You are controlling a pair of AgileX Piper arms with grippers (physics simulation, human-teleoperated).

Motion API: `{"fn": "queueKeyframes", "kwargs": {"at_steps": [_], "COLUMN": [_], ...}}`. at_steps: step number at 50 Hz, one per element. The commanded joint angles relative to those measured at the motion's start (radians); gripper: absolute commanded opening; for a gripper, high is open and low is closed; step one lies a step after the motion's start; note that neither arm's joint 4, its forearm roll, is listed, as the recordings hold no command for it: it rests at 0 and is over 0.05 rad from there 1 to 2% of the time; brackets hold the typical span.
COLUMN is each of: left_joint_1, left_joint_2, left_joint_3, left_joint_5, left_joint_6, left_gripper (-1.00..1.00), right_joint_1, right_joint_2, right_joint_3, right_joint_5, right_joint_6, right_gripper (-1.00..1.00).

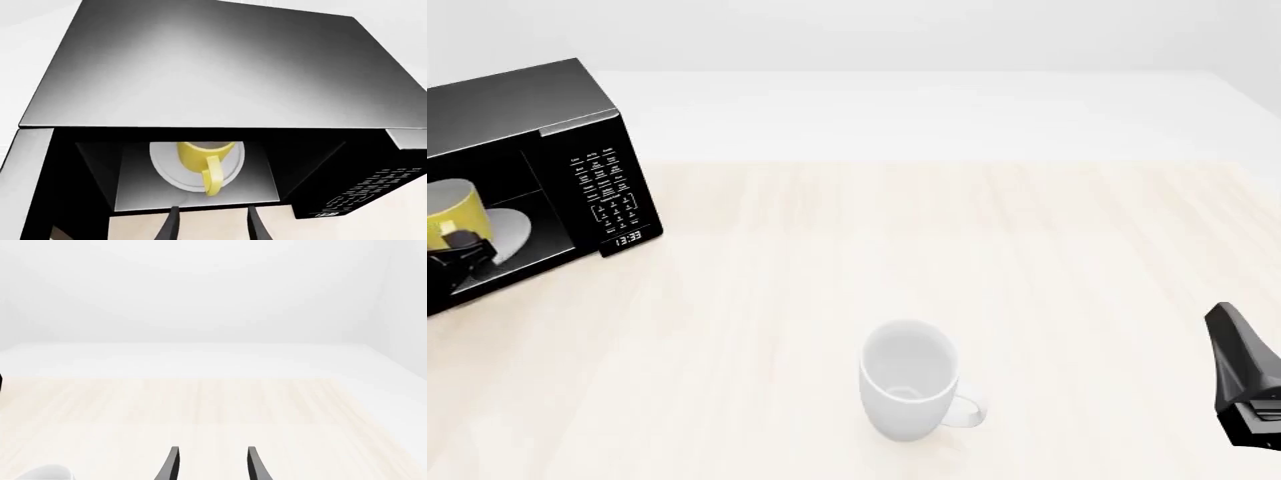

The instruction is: Put the yellow and white mug in the microwave and close it.

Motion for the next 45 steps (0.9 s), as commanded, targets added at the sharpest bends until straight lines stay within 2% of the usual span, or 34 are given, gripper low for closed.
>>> {"fn": "queueKeyframes", "kwargs": {"at_steps": [1, 35, 45], "left_joint_1": [0.001, -0.015, -0.028], "left_joint_2": [-0.064, -0.3, -0.392], "left_joint_3": [0.024, 0.11, 0.118], "left_joint_5": [0.034, 0.183, 0.265], "left_joint_6": [-0.006, -0.007, -0.012], "left_gripper": [1.0, 1.0, 1.0], "right_joint_1": [0.0, 0.0, 0.0], "right_joint_2": [0.0, 0.0, 0.0], "right_joint_3": [0.0, 0.0, 0.0], "right_joint_5": [0.0, 0.0, 0.0], "right_joint_6": [0.0, 0.0, 0.0], "right_gripper": [1.0, 1.0, 1.0]}}
